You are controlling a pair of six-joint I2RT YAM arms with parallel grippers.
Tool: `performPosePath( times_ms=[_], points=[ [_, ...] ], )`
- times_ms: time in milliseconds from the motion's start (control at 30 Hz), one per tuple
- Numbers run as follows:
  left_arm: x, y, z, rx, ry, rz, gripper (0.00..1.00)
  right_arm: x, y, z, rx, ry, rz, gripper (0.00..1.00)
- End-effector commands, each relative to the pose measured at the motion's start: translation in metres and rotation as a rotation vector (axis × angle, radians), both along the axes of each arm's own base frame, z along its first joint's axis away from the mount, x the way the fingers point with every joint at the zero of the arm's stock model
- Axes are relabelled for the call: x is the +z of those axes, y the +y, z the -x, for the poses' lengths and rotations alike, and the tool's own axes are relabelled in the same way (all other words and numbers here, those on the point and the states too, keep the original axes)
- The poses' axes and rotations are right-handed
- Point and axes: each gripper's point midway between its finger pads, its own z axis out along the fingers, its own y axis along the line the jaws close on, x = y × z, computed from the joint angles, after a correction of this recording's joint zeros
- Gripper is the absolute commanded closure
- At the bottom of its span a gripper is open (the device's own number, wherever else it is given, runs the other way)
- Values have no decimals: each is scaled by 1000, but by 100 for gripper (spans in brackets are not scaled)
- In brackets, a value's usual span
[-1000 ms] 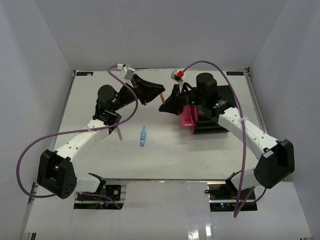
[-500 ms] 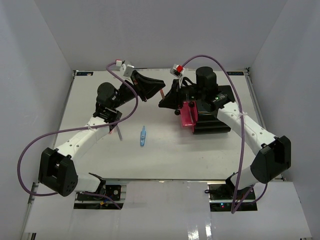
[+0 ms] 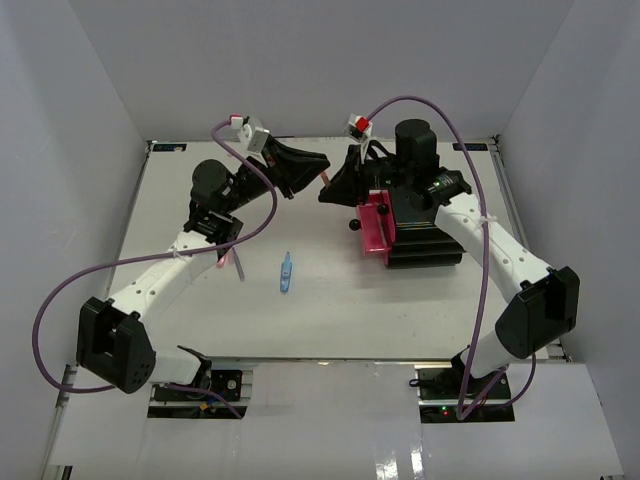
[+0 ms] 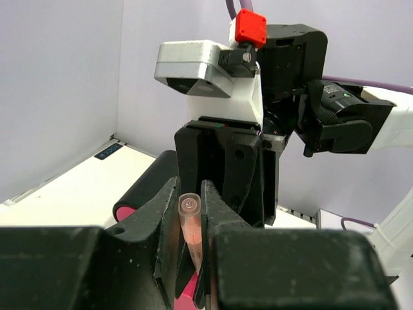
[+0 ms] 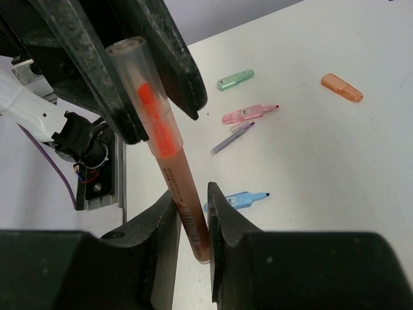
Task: Sort the stationery into containers
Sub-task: Close the pen cap on the pen.
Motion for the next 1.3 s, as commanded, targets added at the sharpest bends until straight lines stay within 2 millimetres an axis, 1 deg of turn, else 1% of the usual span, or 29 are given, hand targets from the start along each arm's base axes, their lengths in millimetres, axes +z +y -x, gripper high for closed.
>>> performPosePath(
  times_ms=[0,167,300,367,433,467,500,533,567,600,633,667,700,800,833,867,900,933,1000,1033,1133,1167,1267],
  points=[
    [-178,-22,118,-564,639,-367,100,239,-41,3,-166,-685,-461,92],
    [-178,-29,123,-600,638,-376,100,242,-40,5,-157,-690,-475,92],
    [-184,-29,122,-596,648,-386,100,247,-42,8,-152,-708,-477,92],
    [-183,-29,121,-585,640,-386,100,246,-42,7,-153,-703,-471,92],
    [-177,-30,117,-570,622,-381,100,244,-43,9,-153,-699,-468,92],
    [-173,-31,115,-561,609,-378,100,233,-41,6,-152,-679,-455,92],
    [-169,-32,113,-551,596,-374,100,229,-41,5,-153,-667,-453,92],
    [-160,-35,107,-530,570,-366,100,224,-40,5,-153,-653,-451,92],
    [-156,-35,103,-516,556,-360,100,222,-41,8,-149,-652,-455,92],
    [-151,-36,100,-506,539,-354,100,210,-39,5,-149,-623,-441,92],
    [-148,-37,93,-478,532,-348,100,205,-39,4,-149,-611,-435,92],
    [-139,-38,87,-465,506,-337,100,202,-40,5,-150,-603,-430,92],
    [-137,-39,84,-456,499,-332,100,190,-38,3,-151,-579,-417,92],
    [-123,-42,75,-435,463,-306,100,178,-38,4,-154,-555,-399,92],
    [-120,-42,72,-429,456,-300,100,168,-38,1,-157,-539,-385,92],
    [-115,-43,69,-421,445,-291,100,165,-39,2,-159,-535,-381,92],
    [-114,-42,67,-414,445,-288,100,160,-39,2,-160,-525,-373,92],
    [-113,-42,63,-402,445,-283,100,151,-38,0,-164,-512,-360,91],
    [-108,-40,59,-391,439,-268,100,147,-40,0,-174,-505,-353,90],
    [-105,-41,57,-386,429,-260,100,141,-40,0,-175,-495,-346,89],
    [-104,-39,53,-371,433,-249,100,132,-39,-1,-174,-473,-331,86],
    [-103,-39,52,-369,428,-244,100,127,-38,-3,-176,-461,-323,83],
    [-104,-38,52,-368,427,-239,100,118,-39,-5,-186,-443,-311,80]
  ],
)
